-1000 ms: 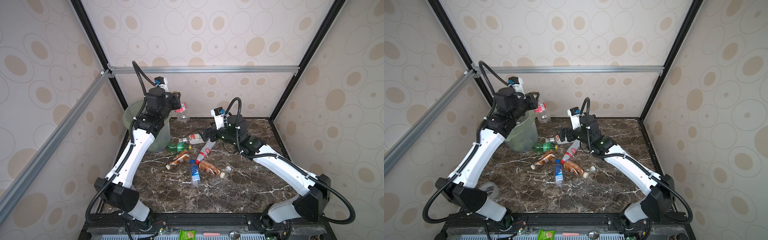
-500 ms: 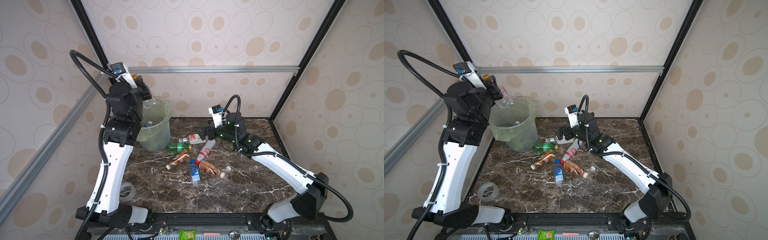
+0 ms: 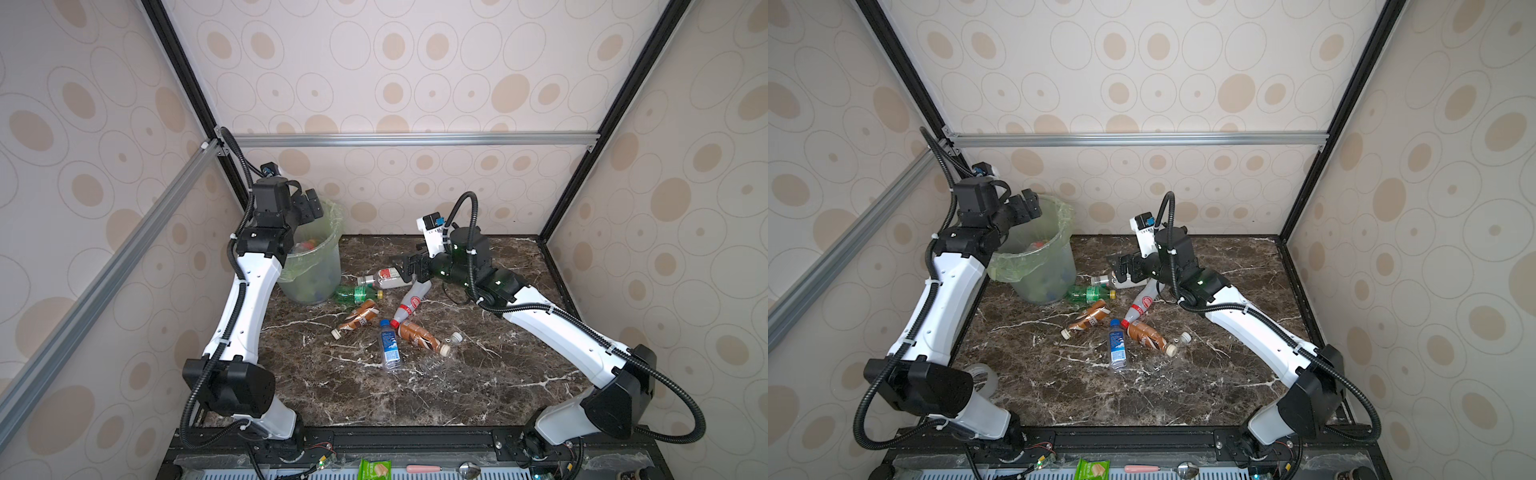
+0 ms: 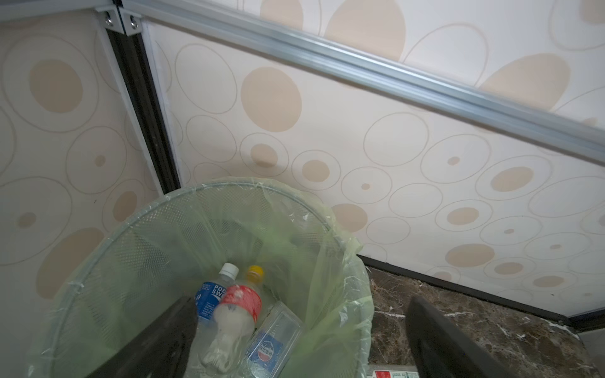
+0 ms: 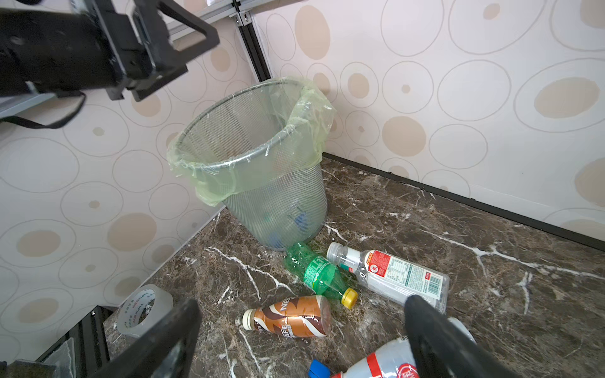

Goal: Throw the plastic bottles in the bin
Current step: Throw the plastic bottle into the trash bin, then pick up the plastic bottle from the center of the table.

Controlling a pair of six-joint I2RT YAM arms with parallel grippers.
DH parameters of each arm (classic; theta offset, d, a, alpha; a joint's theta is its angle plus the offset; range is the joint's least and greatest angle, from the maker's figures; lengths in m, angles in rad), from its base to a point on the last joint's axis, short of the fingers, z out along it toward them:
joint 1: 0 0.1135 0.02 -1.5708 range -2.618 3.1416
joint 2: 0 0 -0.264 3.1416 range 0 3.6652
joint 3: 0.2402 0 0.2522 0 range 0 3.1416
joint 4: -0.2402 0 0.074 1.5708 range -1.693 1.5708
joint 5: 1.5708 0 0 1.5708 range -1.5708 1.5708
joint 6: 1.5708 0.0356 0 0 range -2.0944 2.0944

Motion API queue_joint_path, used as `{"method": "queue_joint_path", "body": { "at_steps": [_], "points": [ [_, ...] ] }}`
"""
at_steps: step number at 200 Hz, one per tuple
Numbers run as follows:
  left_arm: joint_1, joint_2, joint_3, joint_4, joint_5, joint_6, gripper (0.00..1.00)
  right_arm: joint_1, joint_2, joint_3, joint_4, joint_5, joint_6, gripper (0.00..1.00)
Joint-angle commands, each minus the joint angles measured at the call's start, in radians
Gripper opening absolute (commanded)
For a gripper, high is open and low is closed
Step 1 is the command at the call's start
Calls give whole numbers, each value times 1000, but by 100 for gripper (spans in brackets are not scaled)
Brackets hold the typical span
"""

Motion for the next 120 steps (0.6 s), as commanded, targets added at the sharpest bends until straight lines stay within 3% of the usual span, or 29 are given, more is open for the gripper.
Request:
{"method": "queue_joint_path", "body": {
  "at_steps": [1, 57, 120],
  "points": [
    [0, -66, -4, 49, 56, -36, 99, 9, 5, -23, -7, 25, -16, 99],
    [-34, -165, -233, 229, 235, -157, 99, 6, 22, -44, -71, 102, -11, 99],
    [-272, -164, -322, 285, 188, -135, 99, -12, -26, -220, -100, 171, 8, 100]
  ]
}}
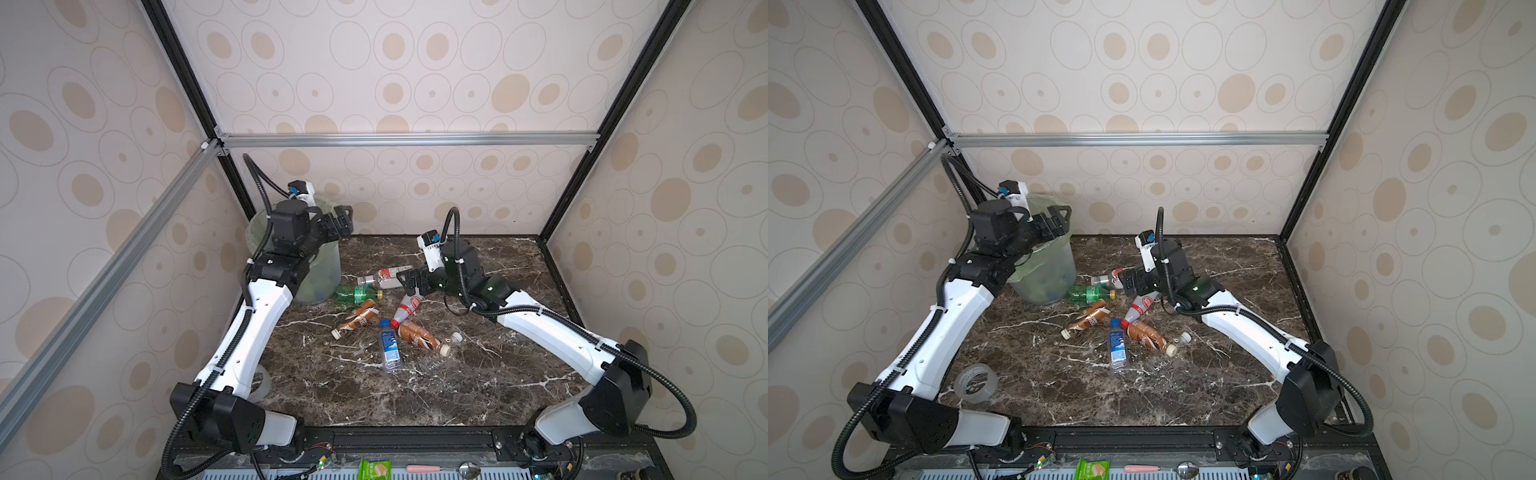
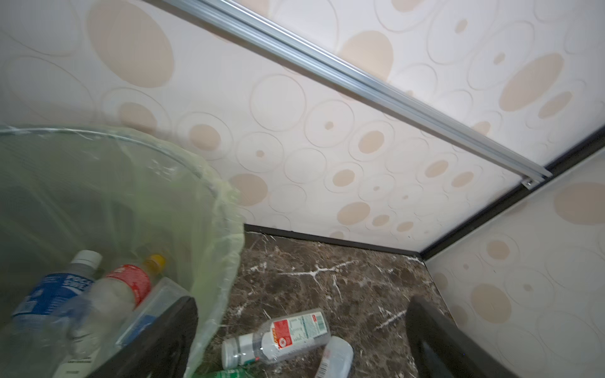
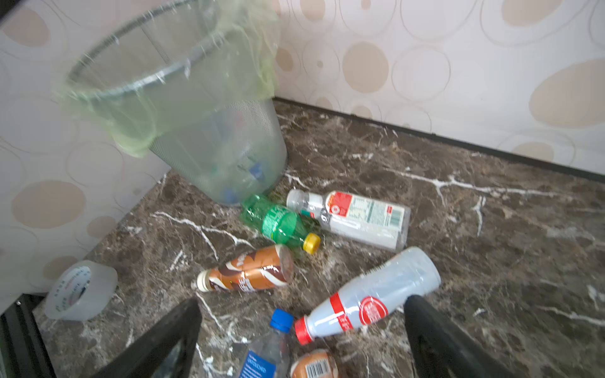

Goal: Throw the plastic bottles in the bin
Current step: Pick up the plastic bottle from the center of the table.

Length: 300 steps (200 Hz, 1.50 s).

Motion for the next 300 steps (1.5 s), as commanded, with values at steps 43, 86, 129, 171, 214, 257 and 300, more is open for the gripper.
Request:
{"method": "queue_joint_path", "body": {
  "at_steps": [43, 86, 129, 171, 214, 257, 300],
  "points": [
    [-186, 7, -113, 128, -34, -16, 99, -46, -117, -242, -39, 58, 41, 100],
    [-263, 38, -230, 205, -33, -51, 99, -49, -159, -347, -92, 53, 37, 95],
    [-275, 44, -311, 265, 0, -93, 99, -48, -174, -422, -116, -35, 29, 89],
    [-276, 37, -347, 254, -13, -86, 99, -44, -138, -445, -94, -88, 52, 84],
    [-275, 19, -366, 246, -27, -82, 99, -30, -100, -449, -75, -105, 51, 82],
    [-275, 21, -373, 247, -30, -84, 99, -19, -72, -454, -66, -95, 44, 81],
    [-277, 29, -373, 252, -25, -90, 99, -9, -33, -446, -58, -93, 37, 79]
  ]
}}
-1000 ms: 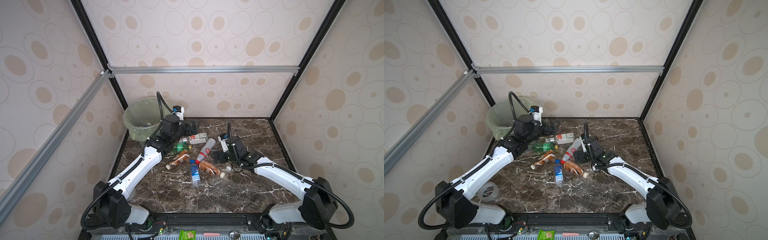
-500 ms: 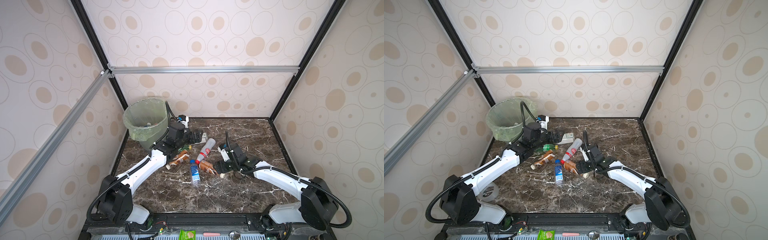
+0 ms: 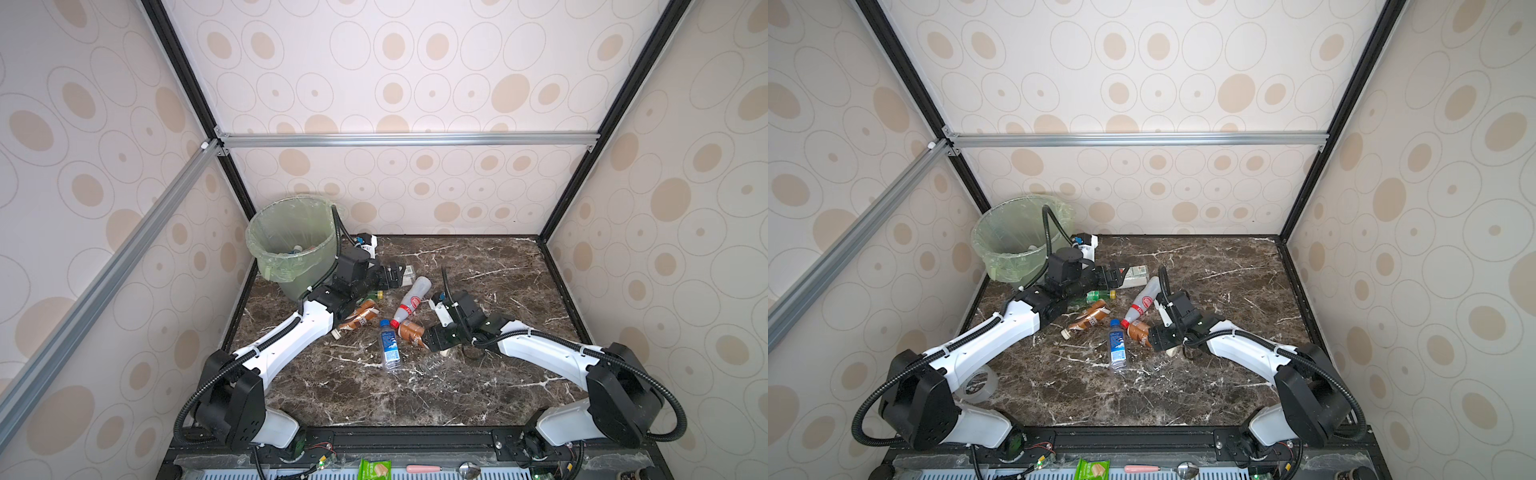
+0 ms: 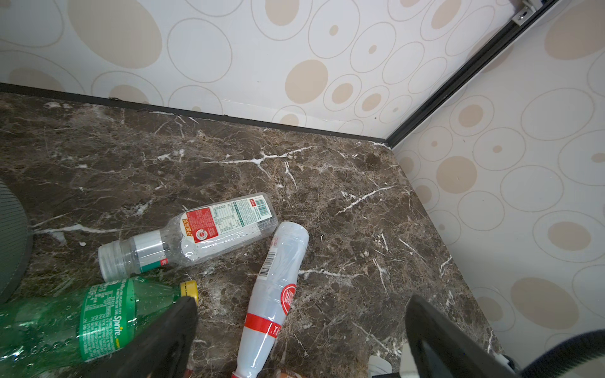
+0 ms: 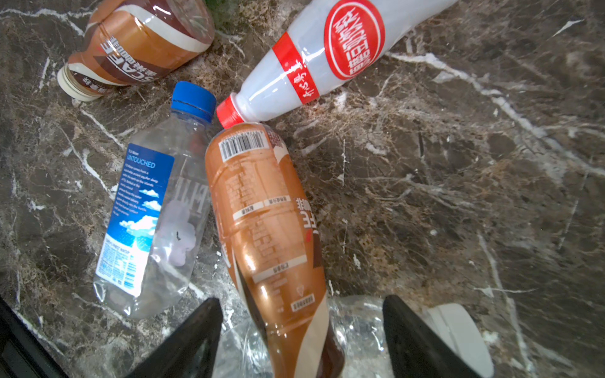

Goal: Throw the plastic bottles in the bin
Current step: Pick up the plastic bottle from the center of the table.

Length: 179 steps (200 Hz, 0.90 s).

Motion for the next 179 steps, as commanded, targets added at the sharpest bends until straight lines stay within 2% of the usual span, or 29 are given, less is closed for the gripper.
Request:
{"method": "queue_joint_path", "body": {
  "at_steps": [1, 106, 179],
  "points": [
    [-4, -20, 1, 16, -6, -15, 99, 12, 26, -7, 8, 2, -7, 79],
    [-4, -22, -2, 6, -13, -7, 99, 34, 125, 45, 14, 43, -25, 74],
    [-4, -18, -3, 6, -13, -7, 99, 32, 161, 70, 1, 156, -30, 66]
  ]
}}
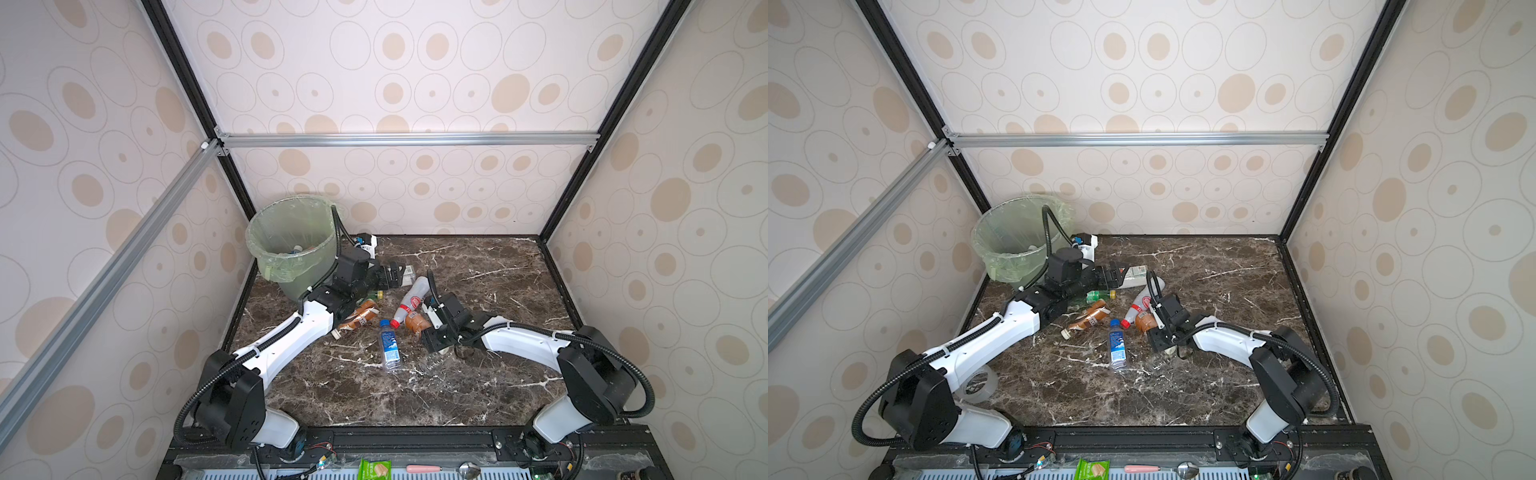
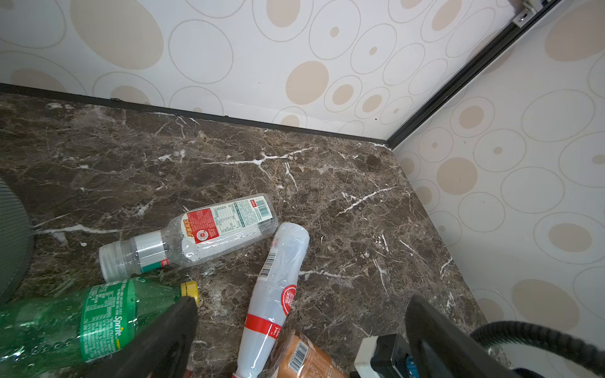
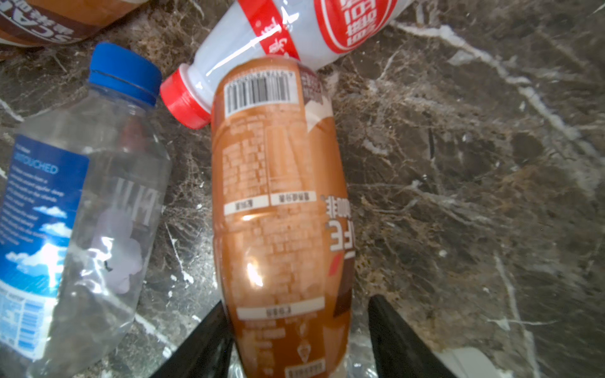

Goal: Throw the plastic bottles in the bin
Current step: Pick up the plastic bottle from the center of the table.

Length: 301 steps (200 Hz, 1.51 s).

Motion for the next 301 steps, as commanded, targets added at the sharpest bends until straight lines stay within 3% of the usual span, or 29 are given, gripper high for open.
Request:
{"method": "queue_joint_path", "body": {
  "at_steps": [1, 81, 164, 230, 301],
  "points": [
    [-4, -18, -1, 3, -8, -6, 99, 4, 17, 24, -17, 59, -7, 66],
    [-4, -13, -3, 7, -4, -9, 99, -45, 32, 35, -29, 142, 32, 57],
    [-4, 8, 9, 14, 25, -28, 99, -106, 22, 109, -57, 137, 41, 51],
    [-4, 94, 71, 89, 164, -123, 99, -110, -11, 205, -85, 119, 22, 51],
    [-4, 197, 148, 192, 267, -258, 99, -110, -109, 222, 8, 37, 24, 51]
  ]
}}
